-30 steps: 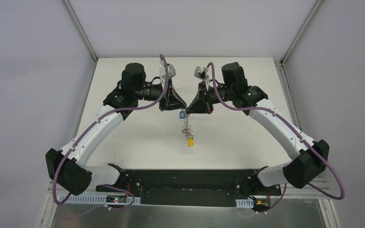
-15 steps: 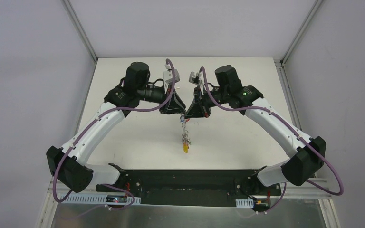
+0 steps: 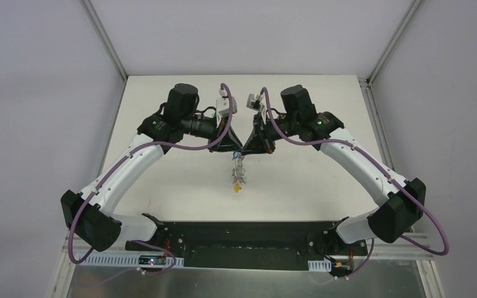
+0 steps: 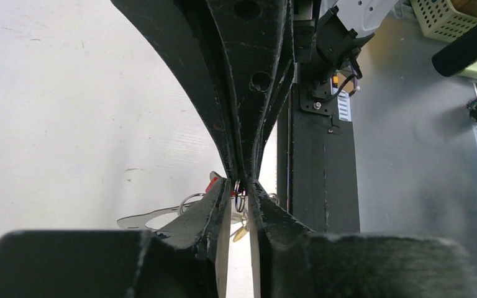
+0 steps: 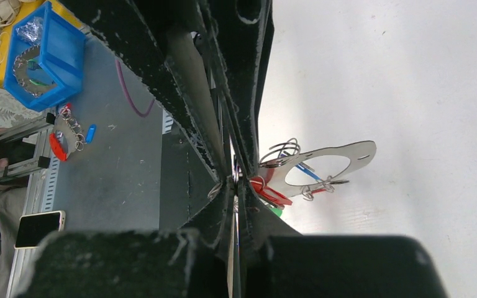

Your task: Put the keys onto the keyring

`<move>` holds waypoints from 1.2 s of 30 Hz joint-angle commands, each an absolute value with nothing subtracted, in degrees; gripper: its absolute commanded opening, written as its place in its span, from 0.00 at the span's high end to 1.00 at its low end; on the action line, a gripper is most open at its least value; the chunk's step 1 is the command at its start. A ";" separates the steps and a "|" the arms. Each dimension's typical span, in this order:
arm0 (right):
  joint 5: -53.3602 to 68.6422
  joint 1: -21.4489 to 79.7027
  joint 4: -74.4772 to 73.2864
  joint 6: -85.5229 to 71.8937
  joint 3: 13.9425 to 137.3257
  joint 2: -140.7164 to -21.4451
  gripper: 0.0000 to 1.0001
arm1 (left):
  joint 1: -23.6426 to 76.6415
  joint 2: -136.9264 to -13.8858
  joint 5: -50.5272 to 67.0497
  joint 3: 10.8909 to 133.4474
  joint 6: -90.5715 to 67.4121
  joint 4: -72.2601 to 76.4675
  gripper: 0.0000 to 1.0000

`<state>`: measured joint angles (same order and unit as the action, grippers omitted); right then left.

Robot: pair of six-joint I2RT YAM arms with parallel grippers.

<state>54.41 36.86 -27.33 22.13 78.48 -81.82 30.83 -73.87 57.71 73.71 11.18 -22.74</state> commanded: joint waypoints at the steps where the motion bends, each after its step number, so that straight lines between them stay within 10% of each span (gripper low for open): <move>1: 55.71 36.91 -25.29 22.68 80.36 -81.22 1.00 | 31.38 -74.03 57.91 75.32 12.92 -22.83 0.88; 7: 55.55 36.85 -24.51 22.13 79.93 -80.95 1.00 | 31.38 -74.24 57.59 75.78 12.07 -22.50 1.00; 22: 61.72 30.00 -16.57 16.46 74.24 -75.00 0.60 | 29.36 -71.58 61.08 67.95 -15.19 6.96 1.00; 29: 62.72 29.84 -15.71 15.29 75.00 -75.68 0.63 | 29.35 -71.80 60.68 66.89 -16.39 8.39 1.00; 36: 63.75 29.83 -14.02 14.05 74.65 -76.38 0.87 | 29.27 -71.84 60.49 66.65 -16.70 8.79 1.00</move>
<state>60.90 30.02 -17.37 15.14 73.56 -76.69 29.89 -73.43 58.67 66.59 -15.33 4.05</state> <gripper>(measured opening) 0.179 0.008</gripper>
